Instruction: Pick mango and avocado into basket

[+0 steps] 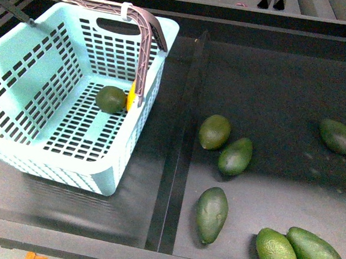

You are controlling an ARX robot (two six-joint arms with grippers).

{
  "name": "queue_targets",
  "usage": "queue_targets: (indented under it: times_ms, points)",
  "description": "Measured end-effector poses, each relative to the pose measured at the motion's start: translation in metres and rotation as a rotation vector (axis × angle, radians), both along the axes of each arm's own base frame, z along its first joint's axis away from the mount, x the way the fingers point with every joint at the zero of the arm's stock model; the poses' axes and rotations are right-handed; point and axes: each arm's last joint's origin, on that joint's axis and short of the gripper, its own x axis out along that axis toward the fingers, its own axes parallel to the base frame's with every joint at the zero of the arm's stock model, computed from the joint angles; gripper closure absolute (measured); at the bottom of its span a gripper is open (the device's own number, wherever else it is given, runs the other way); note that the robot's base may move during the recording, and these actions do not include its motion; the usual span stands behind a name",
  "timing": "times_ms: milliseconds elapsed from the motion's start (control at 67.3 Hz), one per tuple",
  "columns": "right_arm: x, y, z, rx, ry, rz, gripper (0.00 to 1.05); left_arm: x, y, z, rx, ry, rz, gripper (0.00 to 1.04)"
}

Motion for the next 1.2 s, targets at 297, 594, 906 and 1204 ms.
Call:
queue_targets:
  times_ms: [297, 594, 906, 1204]
  points:
    - [0.000, 0.000, 0.000, 0.000, 0.000, 0.000, 0.09, -0.009, 0.000, 0.000, 0.000, -0.002, 0.000, 1.02]
    - [0.000, 0.000, 0.000, 0.000, 0.000, 0.000, 0.09, -0.023, 0.000, -0.003, 0.001, 0.006, 0.000, 1.02]
    - [0.000, 0.000, 0.000, 0.000, 0.000, 0.000, 0.09, -0.023, 0.000, -0.003, 0.000, 0.004, 0.000, 1.02]
    - [0.000, 0.000, 0.000, 0.000, 0.000, 0.000, 0.09, -0.023, 0.000, -0.003, 0.000, 0.004, 0.000, 0.54]
